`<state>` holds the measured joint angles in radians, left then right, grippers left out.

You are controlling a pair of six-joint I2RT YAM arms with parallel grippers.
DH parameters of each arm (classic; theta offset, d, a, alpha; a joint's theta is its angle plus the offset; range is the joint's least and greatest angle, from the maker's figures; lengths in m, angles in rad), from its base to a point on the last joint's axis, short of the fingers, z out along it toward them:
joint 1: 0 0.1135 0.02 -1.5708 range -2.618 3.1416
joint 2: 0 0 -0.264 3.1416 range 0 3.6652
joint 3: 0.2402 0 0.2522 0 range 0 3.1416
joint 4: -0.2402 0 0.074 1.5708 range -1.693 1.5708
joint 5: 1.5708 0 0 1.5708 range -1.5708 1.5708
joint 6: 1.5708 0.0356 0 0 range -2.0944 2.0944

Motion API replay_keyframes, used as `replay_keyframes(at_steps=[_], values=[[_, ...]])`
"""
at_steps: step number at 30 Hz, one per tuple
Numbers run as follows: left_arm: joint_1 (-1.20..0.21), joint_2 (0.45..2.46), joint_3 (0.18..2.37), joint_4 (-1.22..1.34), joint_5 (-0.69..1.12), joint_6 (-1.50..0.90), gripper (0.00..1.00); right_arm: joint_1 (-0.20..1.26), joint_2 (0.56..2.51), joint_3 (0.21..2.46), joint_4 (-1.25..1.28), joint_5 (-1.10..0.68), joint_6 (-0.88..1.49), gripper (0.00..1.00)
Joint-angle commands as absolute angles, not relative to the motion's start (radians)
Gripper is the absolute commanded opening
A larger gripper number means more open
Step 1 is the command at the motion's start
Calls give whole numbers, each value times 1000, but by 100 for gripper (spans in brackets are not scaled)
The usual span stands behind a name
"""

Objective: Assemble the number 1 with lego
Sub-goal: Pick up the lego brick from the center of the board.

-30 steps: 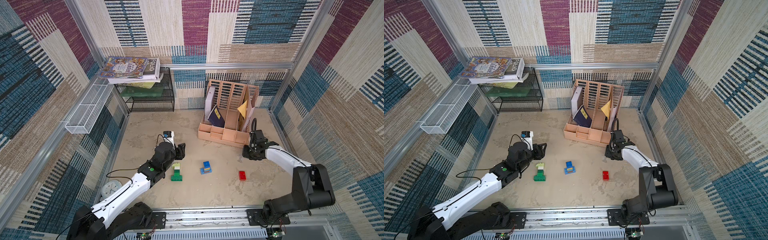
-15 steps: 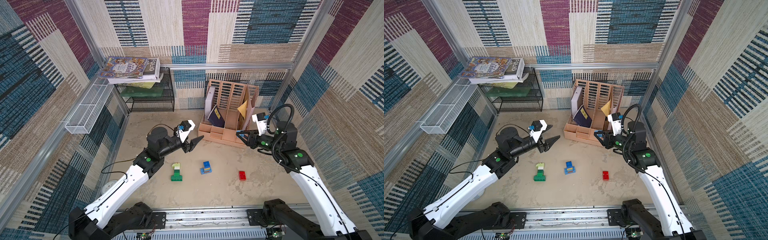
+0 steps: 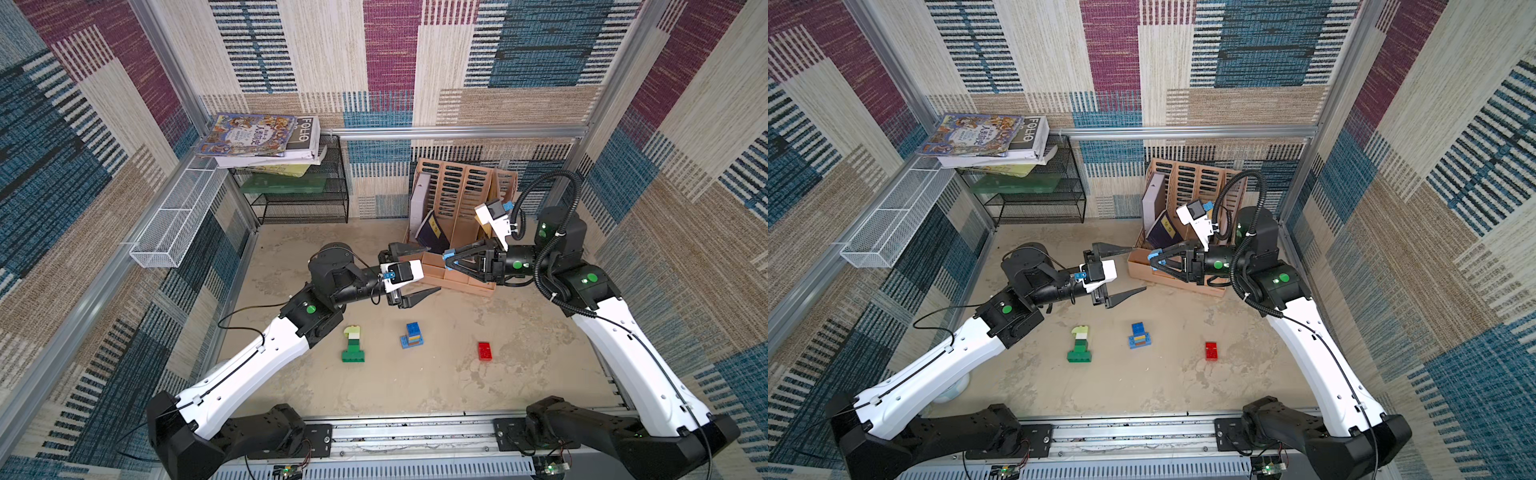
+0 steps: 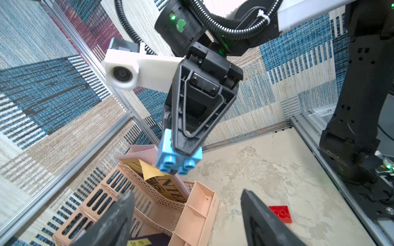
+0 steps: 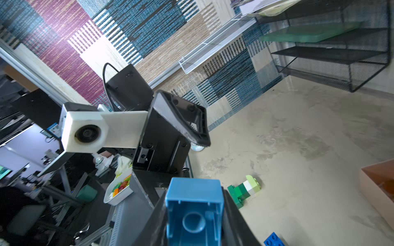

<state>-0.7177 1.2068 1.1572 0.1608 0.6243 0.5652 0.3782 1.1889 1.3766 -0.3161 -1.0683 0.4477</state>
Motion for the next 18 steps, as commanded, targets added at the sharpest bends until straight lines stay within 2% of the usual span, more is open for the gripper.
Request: replay_keyframes(at_steps=[1,11,18], values=[[-731,1213,1162,226,611,608,77,389,1208,1401,-317,-1145,470,20],[-744,1227,1161,275,588,607,62,427,1244,1418,-293,-1171,503,20],[-746,1230,1156,293,548,607,47,445,1258,1419,-276,-1174,525,20]])
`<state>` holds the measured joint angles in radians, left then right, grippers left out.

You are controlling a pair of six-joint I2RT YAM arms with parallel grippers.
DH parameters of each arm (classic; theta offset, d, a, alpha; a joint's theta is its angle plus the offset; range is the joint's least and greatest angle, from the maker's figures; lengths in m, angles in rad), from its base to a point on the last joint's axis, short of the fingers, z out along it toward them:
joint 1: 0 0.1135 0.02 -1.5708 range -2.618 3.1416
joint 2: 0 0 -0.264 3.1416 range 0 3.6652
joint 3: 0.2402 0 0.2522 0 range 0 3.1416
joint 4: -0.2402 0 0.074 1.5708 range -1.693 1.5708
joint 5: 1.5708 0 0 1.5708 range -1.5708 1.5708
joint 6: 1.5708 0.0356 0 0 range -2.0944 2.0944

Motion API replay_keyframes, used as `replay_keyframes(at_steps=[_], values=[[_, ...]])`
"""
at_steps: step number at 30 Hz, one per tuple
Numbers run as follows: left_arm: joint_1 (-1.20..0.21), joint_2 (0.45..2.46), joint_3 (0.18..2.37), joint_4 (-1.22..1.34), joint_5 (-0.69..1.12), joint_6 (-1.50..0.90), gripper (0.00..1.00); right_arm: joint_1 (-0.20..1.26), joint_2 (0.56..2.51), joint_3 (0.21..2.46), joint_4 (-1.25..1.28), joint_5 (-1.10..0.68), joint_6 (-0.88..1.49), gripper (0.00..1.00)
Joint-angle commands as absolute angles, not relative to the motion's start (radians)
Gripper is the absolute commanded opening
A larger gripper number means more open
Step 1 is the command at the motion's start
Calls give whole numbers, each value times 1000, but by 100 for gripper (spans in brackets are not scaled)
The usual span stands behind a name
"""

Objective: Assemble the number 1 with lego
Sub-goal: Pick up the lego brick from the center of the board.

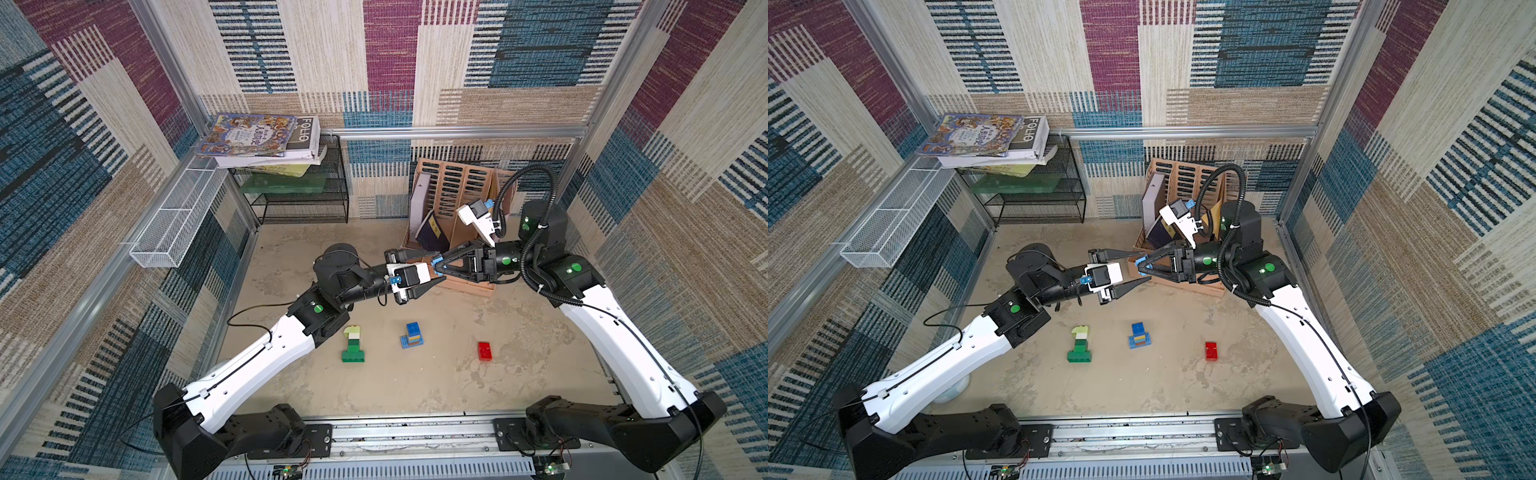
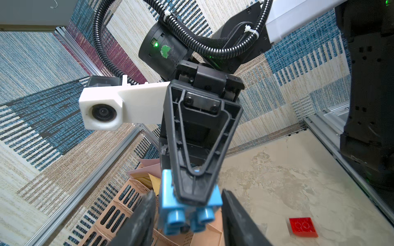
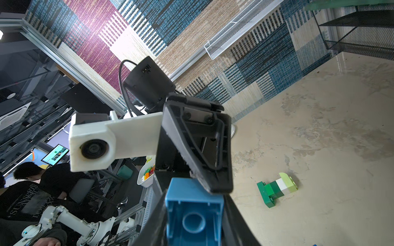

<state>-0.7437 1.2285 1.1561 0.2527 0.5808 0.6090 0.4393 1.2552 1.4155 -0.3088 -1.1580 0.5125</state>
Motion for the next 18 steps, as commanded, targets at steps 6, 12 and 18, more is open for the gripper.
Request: replay_keyframes(at_steps=[6,12,18], values=[[-746,1227,1154,296,542,604,31,456,1266,1419,-270,-1175,538,20],[-746,1215,1149,276,520,602,16,448,1263,1419,-281,-1145,529,44],[-746,1177,1135,147,401,541,3,316,1209,1396,-355,-990,457,72]])
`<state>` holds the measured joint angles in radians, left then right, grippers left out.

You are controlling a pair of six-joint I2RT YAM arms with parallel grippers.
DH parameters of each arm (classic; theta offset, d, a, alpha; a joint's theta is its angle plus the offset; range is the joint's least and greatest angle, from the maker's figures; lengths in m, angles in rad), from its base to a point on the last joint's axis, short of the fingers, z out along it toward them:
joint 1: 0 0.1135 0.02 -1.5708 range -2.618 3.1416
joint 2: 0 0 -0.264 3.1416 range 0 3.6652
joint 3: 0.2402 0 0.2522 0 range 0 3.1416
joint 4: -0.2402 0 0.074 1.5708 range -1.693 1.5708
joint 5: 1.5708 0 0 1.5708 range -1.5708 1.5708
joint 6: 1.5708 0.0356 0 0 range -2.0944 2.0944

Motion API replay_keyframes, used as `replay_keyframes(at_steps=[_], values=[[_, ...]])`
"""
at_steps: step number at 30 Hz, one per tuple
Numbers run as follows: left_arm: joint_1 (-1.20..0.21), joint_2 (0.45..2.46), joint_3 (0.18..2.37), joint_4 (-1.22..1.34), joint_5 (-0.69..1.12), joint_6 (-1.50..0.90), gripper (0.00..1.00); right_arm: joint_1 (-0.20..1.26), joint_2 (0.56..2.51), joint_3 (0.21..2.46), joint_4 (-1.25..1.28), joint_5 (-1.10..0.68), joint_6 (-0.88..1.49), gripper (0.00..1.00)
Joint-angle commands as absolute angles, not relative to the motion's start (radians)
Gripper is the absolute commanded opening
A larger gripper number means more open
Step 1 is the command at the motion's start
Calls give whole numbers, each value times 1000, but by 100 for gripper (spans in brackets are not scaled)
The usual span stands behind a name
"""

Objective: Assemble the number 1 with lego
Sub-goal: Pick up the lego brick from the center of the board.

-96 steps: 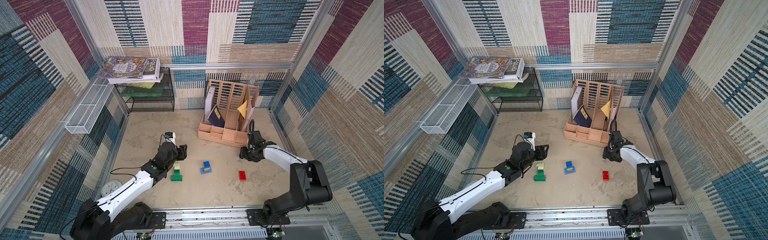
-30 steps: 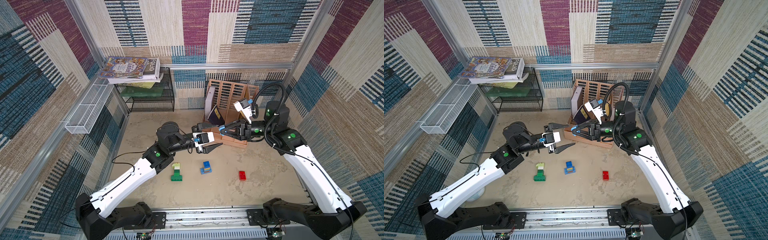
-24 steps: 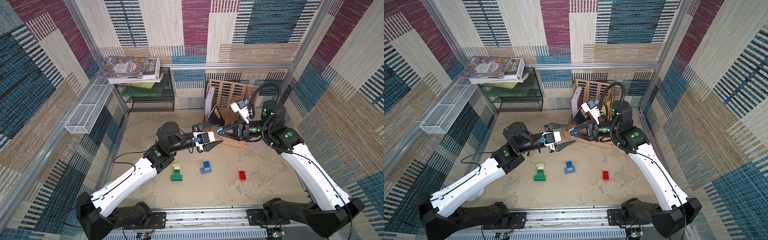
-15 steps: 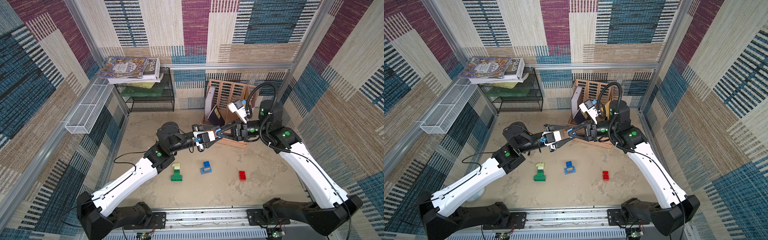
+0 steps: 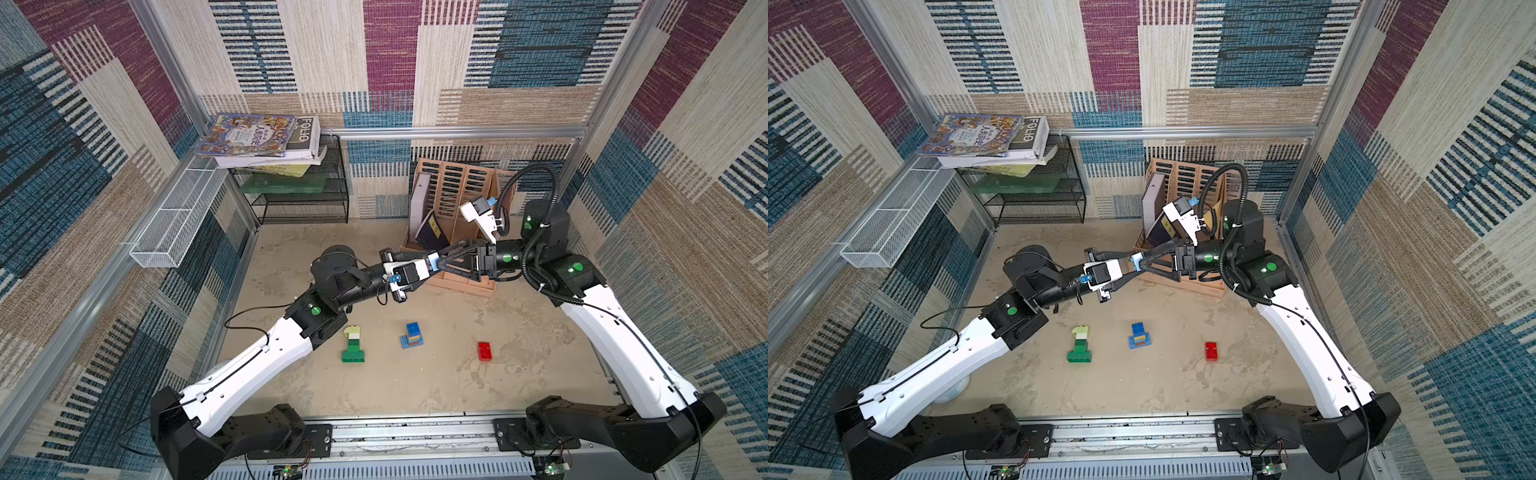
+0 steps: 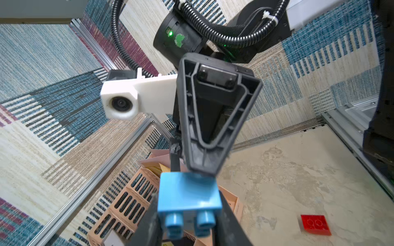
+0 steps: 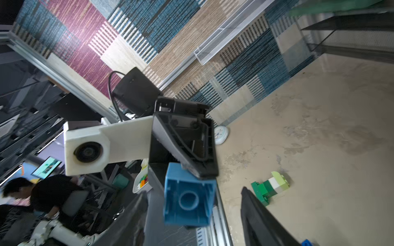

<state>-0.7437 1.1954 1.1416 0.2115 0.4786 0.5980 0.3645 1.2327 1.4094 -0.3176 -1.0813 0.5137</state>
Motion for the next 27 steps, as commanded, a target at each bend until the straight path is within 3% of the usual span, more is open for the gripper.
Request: replay_keyframes(at_steps=[1,7,12,27], values=[[-746,1170,1130,115,381,526,1,279,1197,1386,-380,-952,448,77],[-746,1192,1184,-281,296,389,0,82,1124,1246,-481,-665,402,77],[-747,1368,1395,-740,215,277,0,1,1144,1213,-636,-462,375,72],[-816,1794,1832,-1311,90,300,0,6,1148,1176,-677,-384,292,65]])
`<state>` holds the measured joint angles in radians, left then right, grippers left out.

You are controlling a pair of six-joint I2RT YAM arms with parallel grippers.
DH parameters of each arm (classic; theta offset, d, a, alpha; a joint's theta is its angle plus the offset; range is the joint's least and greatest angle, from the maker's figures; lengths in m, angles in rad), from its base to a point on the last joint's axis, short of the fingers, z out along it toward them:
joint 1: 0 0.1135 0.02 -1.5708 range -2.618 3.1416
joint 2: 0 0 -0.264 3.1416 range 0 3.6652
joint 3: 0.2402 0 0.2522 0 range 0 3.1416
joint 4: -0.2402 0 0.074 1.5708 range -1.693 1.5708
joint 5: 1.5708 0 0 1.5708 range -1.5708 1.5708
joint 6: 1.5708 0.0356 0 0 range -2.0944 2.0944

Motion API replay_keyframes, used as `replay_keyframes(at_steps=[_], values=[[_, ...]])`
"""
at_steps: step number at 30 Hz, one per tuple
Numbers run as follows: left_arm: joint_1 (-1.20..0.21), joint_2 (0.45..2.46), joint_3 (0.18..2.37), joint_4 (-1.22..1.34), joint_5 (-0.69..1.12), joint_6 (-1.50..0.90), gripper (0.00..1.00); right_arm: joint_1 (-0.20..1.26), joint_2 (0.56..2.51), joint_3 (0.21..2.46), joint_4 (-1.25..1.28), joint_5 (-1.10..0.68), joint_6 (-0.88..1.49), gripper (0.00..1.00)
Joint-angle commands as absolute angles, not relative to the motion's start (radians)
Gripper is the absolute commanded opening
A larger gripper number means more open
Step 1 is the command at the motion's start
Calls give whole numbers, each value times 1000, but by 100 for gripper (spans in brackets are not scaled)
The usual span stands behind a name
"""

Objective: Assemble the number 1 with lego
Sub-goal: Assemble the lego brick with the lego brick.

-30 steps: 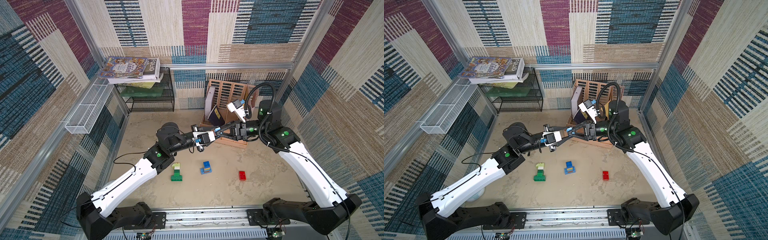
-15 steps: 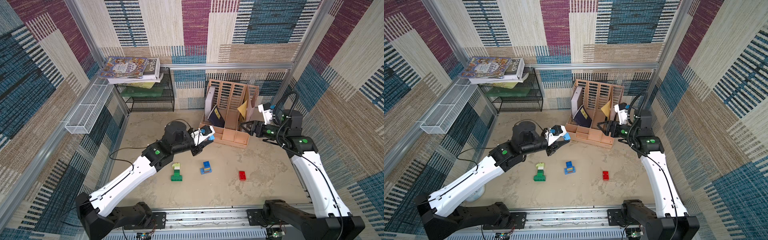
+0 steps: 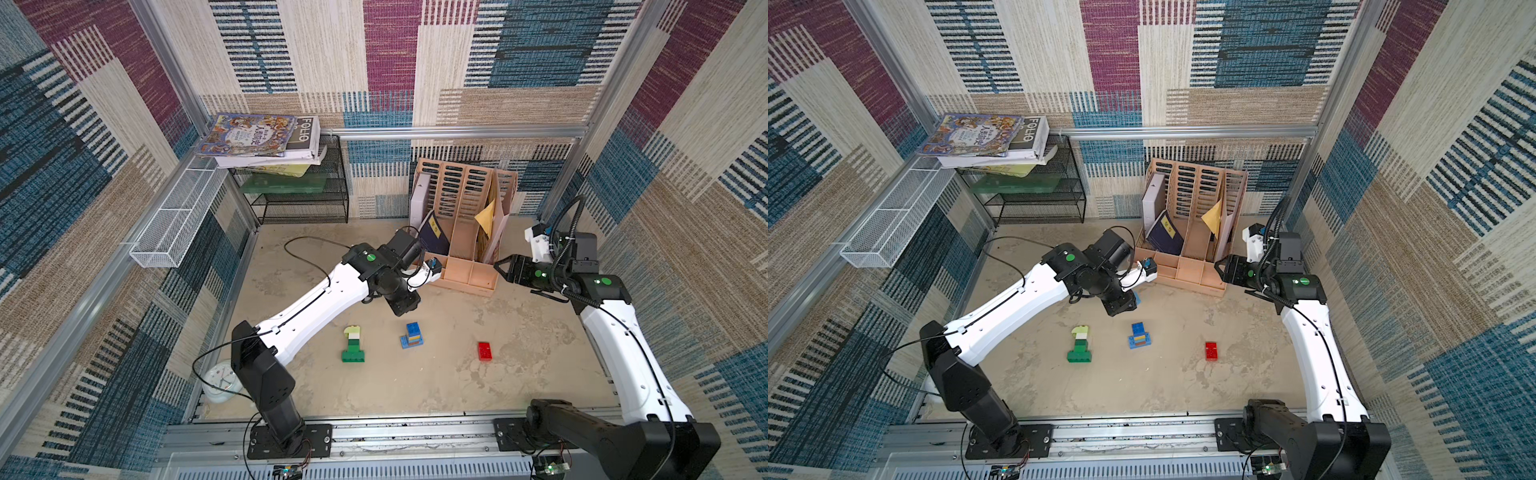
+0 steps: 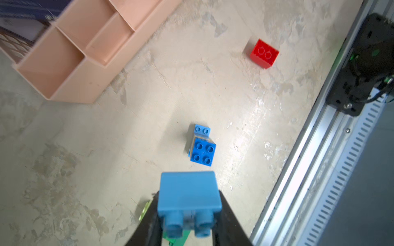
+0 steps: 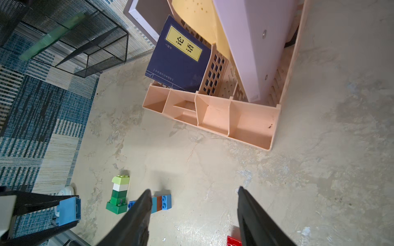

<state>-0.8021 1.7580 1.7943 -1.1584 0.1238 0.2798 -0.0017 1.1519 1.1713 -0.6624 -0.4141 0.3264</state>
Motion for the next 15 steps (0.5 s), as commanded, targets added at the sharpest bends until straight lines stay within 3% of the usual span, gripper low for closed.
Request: replay_keyframes(at_steps=[1,15], values=[[-823,1812,1847,-1331,82,302,0,7,1147,1174,-678,-381,289,65],[-904,1961,1917,-1388,-5,330,0,31,1150,1164,-685,-365,275,65]])
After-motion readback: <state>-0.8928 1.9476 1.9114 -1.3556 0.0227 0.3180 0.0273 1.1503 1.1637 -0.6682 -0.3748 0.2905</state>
